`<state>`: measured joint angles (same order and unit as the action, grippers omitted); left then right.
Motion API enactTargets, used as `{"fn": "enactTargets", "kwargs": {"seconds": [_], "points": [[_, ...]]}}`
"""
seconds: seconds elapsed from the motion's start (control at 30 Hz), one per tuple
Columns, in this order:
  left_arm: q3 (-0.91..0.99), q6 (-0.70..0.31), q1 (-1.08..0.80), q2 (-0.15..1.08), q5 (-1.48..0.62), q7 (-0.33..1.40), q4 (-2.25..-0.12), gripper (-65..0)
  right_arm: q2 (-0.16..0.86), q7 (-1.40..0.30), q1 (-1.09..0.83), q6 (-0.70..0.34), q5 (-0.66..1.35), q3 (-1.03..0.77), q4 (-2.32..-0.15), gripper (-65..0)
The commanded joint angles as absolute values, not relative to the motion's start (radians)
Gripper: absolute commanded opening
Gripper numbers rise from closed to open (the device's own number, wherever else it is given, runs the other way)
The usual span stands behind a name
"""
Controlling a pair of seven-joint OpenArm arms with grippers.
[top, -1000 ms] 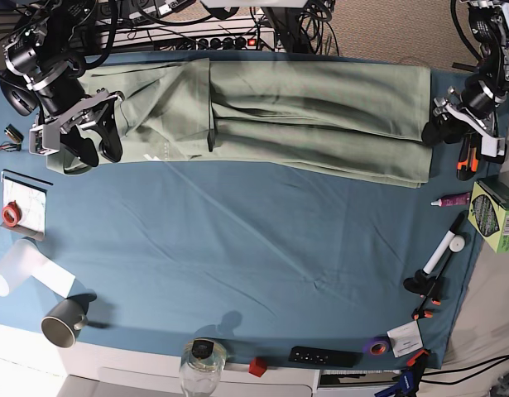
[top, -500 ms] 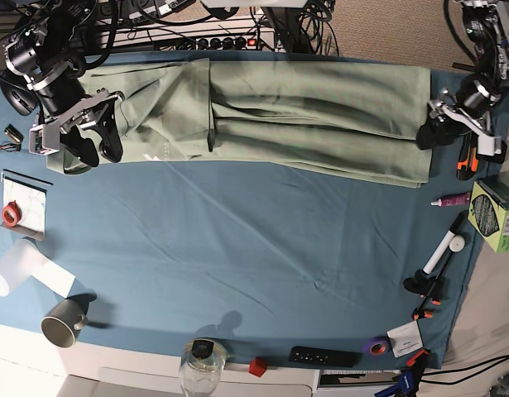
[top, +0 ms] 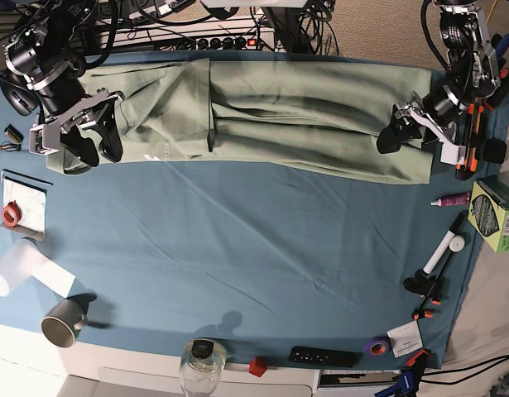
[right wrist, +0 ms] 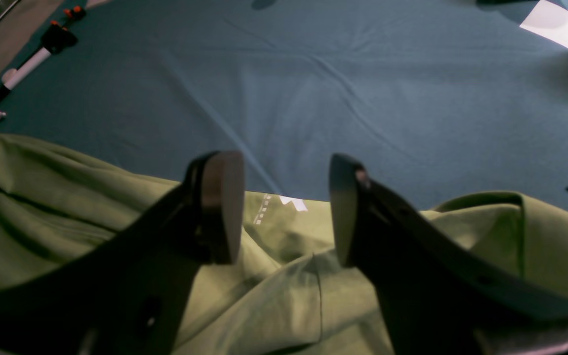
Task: Fold the T-shirt properly
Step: 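Lift the held shirt end with the left gripper toward the right gripper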
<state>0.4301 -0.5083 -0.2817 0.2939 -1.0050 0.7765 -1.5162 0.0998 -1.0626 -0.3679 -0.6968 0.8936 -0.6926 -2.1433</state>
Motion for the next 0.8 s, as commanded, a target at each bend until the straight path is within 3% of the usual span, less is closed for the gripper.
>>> {"fn": "enactTargets", "kwargs": {"seconds": [0.0,0.1,0.13,0.2,0.23,0.33,0.43,0.6,0.77], "points": [[0.428,-0.498,-0.282,0.302,-0.981,0.795,-1.519,-32.6,0.11,-1.04,-0.366,-0.698,0.914,-0.695,-2.16,-36.2],[0.429,-0.503,-0.282,0.302,-0.979,0.791,-1.519,-37.0,0.11,-1.04,-0.366,-0.698,0.914,-0.695,-2.16,-36.2],[0.429,-0.532,-0.282,0.302,-0.98,0.785,-1.519,-42.7,0.11,-1.04,-0.366,-0.698,0.908,-0.695,-2.16,-36.2],[0.43,-0.645,-0.283,0.302,-1.038,0.794,-1.53,-65.0,0.11,-1.039,-0.366,-0.698,0.884,-0.695,-2.16,-36.2],[0.43,-0.695,-0.283,0.302,-1.095,0.813,-1.546,-65.0,0.11,-1.039,-0.366,-0.698,0.871,-0.695,-2.16,-36.2],[0.429,-0.698,-0.283,0.3,-1.233,0.883,-1.658,-65.0,0.11,-1.033,-0.366,-0.698,0.831,-0.695,-2.159,-36.2],[0.41,-0.698,-0.286,0.294,-1.234,0.901,-1.831,-65.0,0.111,-1.011,-0.366,-0.698,0.791,-0.695,-2.157,-36.2],[0.209,-0.698,-0.283,0.288,-1.086,0.823,-2.028,-65.0,0.11,-0.976,-0.366,-0.698,0.719,-0.695,-2.157,-36.2],[-0.081,-0.698,-0.236,0.201,-0.873,0.723,-2.025,-65.0,0.11,-0.963,-0.371,-0.698,0.651,-0.695,-2.157,-36.2]]}}
